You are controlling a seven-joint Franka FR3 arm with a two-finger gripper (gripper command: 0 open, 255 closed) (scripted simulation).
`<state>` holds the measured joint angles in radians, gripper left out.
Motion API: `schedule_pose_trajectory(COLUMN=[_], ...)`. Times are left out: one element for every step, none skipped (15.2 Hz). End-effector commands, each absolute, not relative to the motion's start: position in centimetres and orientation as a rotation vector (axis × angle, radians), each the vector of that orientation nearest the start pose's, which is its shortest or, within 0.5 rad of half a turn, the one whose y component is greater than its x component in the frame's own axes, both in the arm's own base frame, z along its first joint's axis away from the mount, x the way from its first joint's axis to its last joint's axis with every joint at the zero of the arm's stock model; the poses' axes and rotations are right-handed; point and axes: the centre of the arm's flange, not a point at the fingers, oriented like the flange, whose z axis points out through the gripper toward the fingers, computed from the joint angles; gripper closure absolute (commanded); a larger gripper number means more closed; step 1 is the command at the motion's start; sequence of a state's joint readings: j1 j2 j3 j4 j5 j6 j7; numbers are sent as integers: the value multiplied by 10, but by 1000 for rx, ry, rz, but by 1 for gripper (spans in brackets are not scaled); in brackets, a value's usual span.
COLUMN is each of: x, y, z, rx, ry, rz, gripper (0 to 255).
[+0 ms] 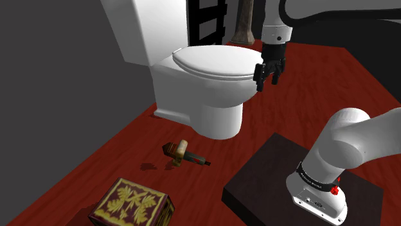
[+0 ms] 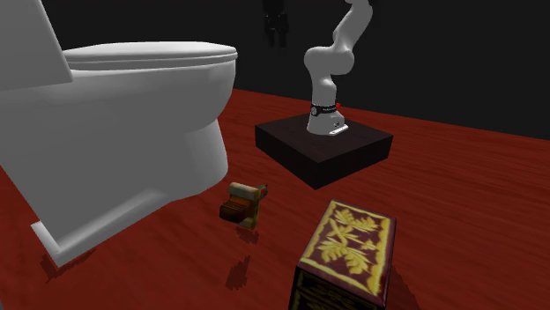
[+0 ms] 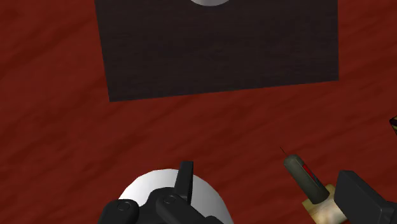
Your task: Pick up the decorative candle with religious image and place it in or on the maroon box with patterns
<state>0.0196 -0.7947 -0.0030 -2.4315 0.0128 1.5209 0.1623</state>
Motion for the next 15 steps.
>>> schedule_pose_trajectory(x=[296,299,303,307,311,314,318,322,327,331,335,339,343,348,352], y=[6,9,11,14,17,19,22,25,29,32,35,39,42,46,49], z=[554,542,530,519,507,496,484,473,461,450,439,428,416,405,394], rx=[-3124,-3124,-3125,-3125,-3125,-3124,-3123,-3122,-3121,-3119,-3117,-3114,-3112,-3109,-3105], ry=[227,199,172,145,118,91,64,37,10,-17,-44,-71,-98,-125,-151], rz=[183,167,151,135,119,102,86,70,54,38,22,6,-10,-26,-42], gripper=[0,0,0,0,0,0,0,0,0,0,0,0,0,0,0])
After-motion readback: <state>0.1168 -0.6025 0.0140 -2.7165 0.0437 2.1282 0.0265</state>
